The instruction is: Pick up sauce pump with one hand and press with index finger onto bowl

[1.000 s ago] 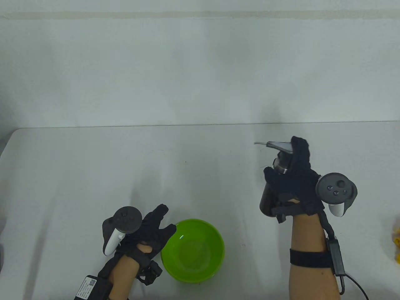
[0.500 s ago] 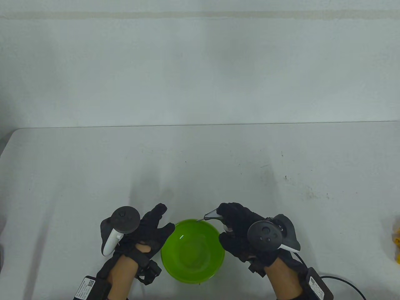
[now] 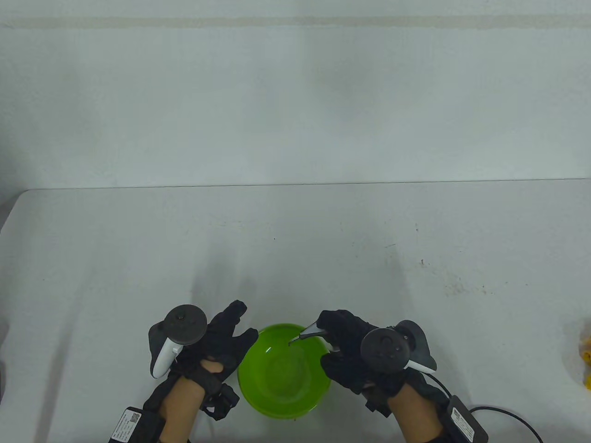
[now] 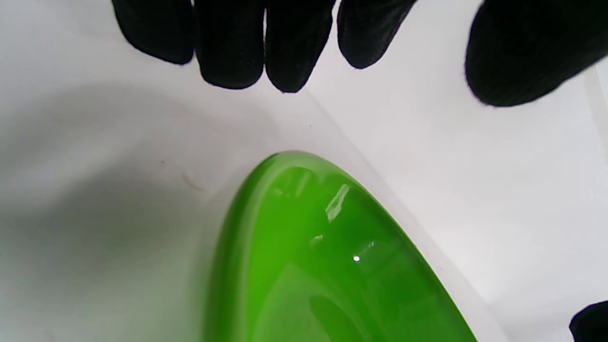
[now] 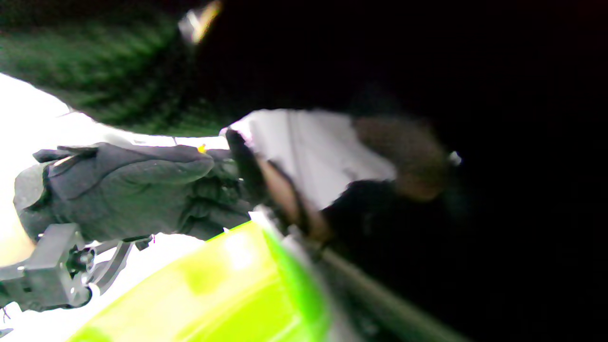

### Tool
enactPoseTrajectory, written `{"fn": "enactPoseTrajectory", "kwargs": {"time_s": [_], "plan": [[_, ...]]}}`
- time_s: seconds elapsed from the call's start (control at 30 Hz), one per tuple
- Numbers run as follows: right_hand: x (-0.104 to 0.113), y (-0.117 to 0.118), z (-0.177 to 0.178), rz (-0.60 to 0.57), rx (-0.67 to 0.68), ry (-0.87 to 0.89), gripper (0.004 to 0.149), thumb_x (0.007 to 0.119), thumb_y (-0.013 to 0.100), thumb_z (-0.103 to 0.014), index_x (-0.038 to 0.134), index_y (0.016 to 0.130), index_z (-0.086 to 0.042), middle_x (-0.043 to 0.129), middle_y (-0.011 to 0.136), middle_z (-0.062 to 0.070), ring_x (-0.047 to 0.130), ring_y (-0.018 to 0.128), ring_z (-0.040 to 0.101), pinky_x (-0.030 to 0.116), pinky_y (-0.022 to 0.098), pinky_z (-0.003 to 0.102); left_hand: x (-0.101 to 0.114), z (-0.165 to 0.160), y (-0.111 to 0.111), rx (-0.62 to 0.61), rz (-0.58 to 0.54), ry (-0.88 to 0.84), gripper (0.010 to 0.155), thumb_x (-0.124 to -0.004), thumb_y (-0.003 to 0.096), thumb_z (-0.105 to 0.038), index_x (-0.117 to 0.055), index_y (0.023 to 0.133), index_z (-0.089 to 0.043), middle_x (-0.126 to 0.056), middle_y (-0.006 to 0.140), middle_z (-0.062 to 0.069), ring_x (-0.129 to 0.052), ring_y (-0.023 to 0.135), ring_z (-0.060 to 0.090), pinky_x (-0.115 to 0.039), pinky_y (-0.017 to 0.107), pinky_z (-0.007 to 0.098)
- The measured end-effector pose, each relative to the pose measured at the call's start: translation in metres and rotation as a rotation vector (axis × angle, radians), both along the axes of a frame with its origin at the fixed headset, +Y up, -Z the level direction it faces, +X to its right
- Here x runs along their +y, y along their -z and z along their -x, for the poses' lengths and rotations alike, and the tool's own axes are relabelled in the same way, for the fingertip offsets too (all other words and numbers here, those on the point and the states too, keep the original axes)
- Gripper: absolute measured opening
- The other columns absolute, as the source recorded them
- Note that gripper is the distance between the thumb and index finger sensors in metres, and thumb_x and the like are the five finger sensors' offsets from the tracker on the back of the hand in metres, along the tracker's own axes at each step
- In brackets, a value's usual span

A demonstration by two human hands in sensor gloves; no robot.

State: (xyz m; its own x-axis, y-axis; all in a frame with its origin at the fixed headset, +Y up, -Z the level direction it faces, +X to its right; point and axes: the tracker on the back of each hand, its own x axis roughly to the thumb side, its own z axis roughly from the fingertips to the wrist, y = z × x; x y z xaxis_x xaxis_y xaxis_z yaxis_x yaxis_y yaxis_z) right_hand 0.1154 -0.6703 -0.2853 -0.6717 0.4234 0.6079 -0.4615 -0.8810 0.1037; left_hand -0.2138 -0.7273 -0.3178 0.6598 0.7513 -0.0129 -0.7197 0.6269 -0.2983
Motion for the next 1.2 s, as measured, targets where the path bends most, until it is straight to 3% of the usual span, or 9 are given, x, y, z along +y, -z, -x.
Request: {"fn": "enactPoseTrajectory", "kwargs": {"time_s": [0.03,0.07,0.37,0.43,0.47,0.5,0.9,1.0,1.2], "plan": [[0.0,-0.002,-0.001,-0.011,0.0,0.008,0.096,0.099,0.049,-0.044,0.016,0.097,-0.043,0.056,0.101,0.001,0.096,0.065,0.044,0.093,0.047,0.054,0.0,0.0,0.0,0.0,-0.001,0.003,0.083,-0.079,0.0444,-0.063,-0.046,0.11,-0.026,-0.055,0.111,0.012,-0.063,0.1,0.049,-0.055,0.07,0.066],[0.001,-0.001,-0.001,0.005,-0.003,-0.003,0.103,0.102,0.04,-0.046,0.016,0.097,-0.042,0.056,0.101,0.001,0.096,0.065,0.044,0.093,0.047,0.054,0.0,0.0,0.0,-0.001,-0.002,0.004,0.083,-0.079,0.0444,-0.063,-0.045,0.11,-0.026,-0.055,0.111,0.012,-0.064,0.099,0.05,-0.055,0.07,0.066],[0.003,-0.002,-0.01,-0.051,-0.018,0.061,0.102,0.101,0.04,-0.046,0.016,0.097,-0.041,0.054,0.102,0.001,0.096,0.065,0.043,0.093,0.047,0.054,-0.001,0.0,0.0,0.001,0.003,0.003,0.083,-0.079,0.0445,-0.064,-0.045,0.11,-0.026,-0.055,0.111,0.012,-0.063,0.1,0.05,-0.055,0.07,0.066],[0.005,-0.005,-0.011,-0.082,-0.026,0.067,0.105,0.101,0.041,-0.046,0.012,0.097,-0.043,0.053,0.102,0.001,0.096,0.065,0.043,0.093,0.047,0.054,0.0,0.0,0.0,0.001,0.005,0.005,0.083,-0.079,0.0444,-0.064,-0.045,0.11,-0.026,-0.055,0.111,0.012,-0.063,0.099,0.05,-0.055,0.07,0.066],[0.006,-0.004,-0.01,-0.088,-0.028,0.068,0.098,0.098,0.05,-0.042,0.012,0.096,-0.044,0.053,0.102,0.001,0.096,0.065,0.043,0.093,0.047,0.054,0.0,0.0,0.0,0.001,0.004,0.005,0.083,-0.079,0.0444,-0.064,-0.045,0.11,-0.026,-0.055,0.111,0.012,-0.063,0.1,0.05,-0.055,0.07,0.066],[0.007,-0.005,-0.01,-0.088,-0.03,0.067,0.105,0.101,0.04,-0.046,0.012,0.096,-0.045,0.053,0.102,0.001,0.096,0.065,0.043,0.093,0.047,0.054,0.0,0.0,0.0,0.002,0.005,0.005,0.083,-0.079,0.0445,-0.064,-0.046,0.11,-0.026,-0.055,0.111,0.012,-0.064,0.1,0.05,-0.055,0.07,0.066],[0.0,-0.005,-0.005,-0.097,-0.043,-0.057,0.094,0.098,0.041,-0.046,0.021,0.095,-0.037,0.056,0.1,0.001,0.096,0.064,0.043,0.092,0.047,0.055,-0.001,0.0,0.0,0.005,0.008,0.005,0.083,-0.079,0.0445,-0.064,-0.045,0.11,-0.026,-0.055,0.111,0.012,-0.064,0.099,0.05,-0.055,0.07,0.066],[-0.001,-0.002,-0.007,-0.071,-0.035,-0.015,0.096,0.098,0.041,-0.046,0.02,0.096,-0.037,0.055,0.1,0.002,0.096,0.064,0.043,0.092,0.046,0.055,-0.001,0.0,0.0,0.004,0.01,0.007,0.083,-0.078,0.0446,-0.064,-0.046,0.11,-0.026,-0.055,0.111,0.012,-0.064,0.099,0.05,-0.055,0.07,0.066],[-0.001,0.0,-0.014,-0.146,-0.06,0.111,0.104,0.099,0.039,-0.047,0.013,0.096,-0.041,0.055,0.1,0.001,0.096,0.065,0.042,0.092,0.047,0.055,-0.001,0.0,0.001,0.006,0.008,0.002,0.083,-0.078,0.0446,-0.064,-0.045,0.11,-0.026,-0.055,0.111,0.013,-0.064,0.099,0.05,-0.055,0.07,0.066]]}}
